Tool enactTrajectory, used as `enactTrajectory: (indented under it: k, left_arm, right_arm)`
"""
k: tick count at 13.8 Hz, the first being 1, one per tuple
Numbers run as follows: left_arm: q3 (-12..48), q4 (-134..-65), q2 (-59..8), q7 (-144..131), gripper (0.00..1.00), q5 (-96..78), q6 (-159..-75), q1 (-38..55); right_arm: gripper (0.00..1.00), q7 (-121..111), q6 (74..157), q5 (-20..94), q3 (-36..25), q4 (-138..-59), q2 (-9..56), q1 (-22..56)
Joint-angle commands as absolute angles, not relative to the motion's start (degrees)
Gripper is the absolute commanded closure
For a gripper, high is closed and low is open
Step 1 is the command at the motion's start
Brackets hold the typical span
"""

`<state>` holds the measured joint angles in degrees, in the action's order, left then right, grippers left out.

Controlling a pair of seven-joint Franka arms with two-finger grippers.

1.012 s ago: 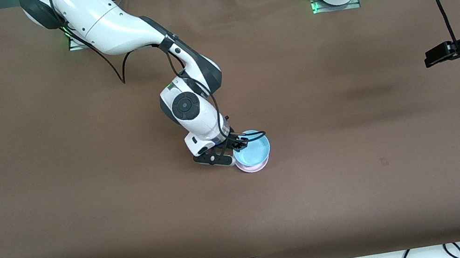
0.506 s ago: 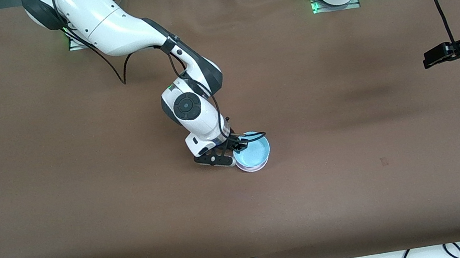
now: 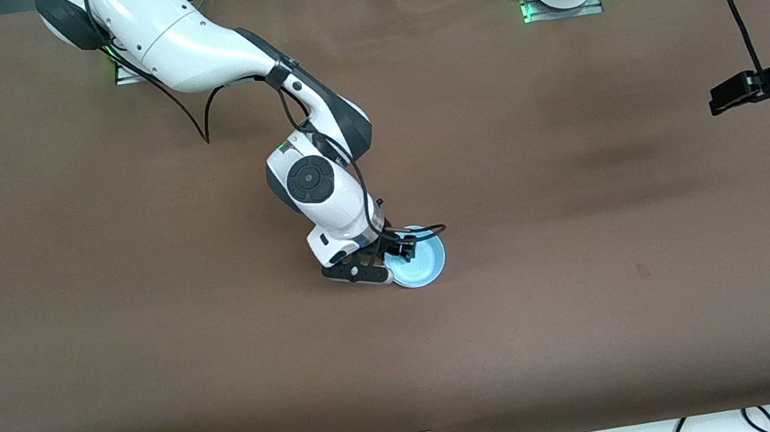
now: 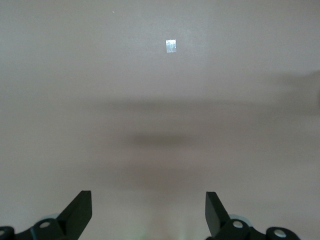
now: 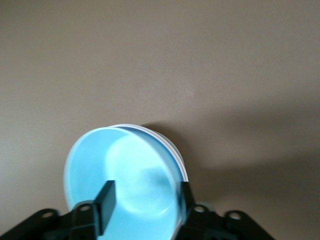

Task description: Stack pink and blue bowls on white bowl

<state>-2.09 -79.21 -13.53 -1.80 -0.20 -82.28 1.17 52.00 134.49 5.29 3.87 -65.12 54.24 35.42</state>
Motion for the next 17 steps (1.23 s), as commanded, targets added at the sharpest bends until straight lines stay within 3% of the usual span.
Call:
enactTrajectory:
  k: [1, 6, 11, 15, 17]
  left_arm:
    - [-2.3, -77.3, -14.6, -0.7, 0.00, 0.5, -81.9, 1.5]
    - [-2.3, -77.3, -14.7, -0.7, 0.00, 0.4, -81.9, 1.6]
    - [-2.3, -77.2, -14.7, -0.7, 0.00, 0.4, -81.9, 1.5]
    - [-2.2, -77.1, -14.7, -0.8, 0.00, 0.4, -81.9, 1.6]
    - [-2.3, -77.1, -14.7, -1.1, 0.00, -1.0, -81.9, 1.6]
  right_arm:
    - [0.00, 52.2, 128.0, 4.7, 2.8, -62.6, 50.8, 34.4]
    - [0.00, 46.7, 120.2, 4.7, -1.6, -66.0, 40.5, 28.6]
    - [0.00, 28.0, 98.0, 6.6, -2.0, -71.8, 25.7, 18.5]
    - [0.00, 13.8, 89.0, 6.5, -5.9, -82.2, 11.6, 15.4]
    - [0.00, 9.6, 88.4, 6.0, -7.5, -89.8, 4.0, 15.4]
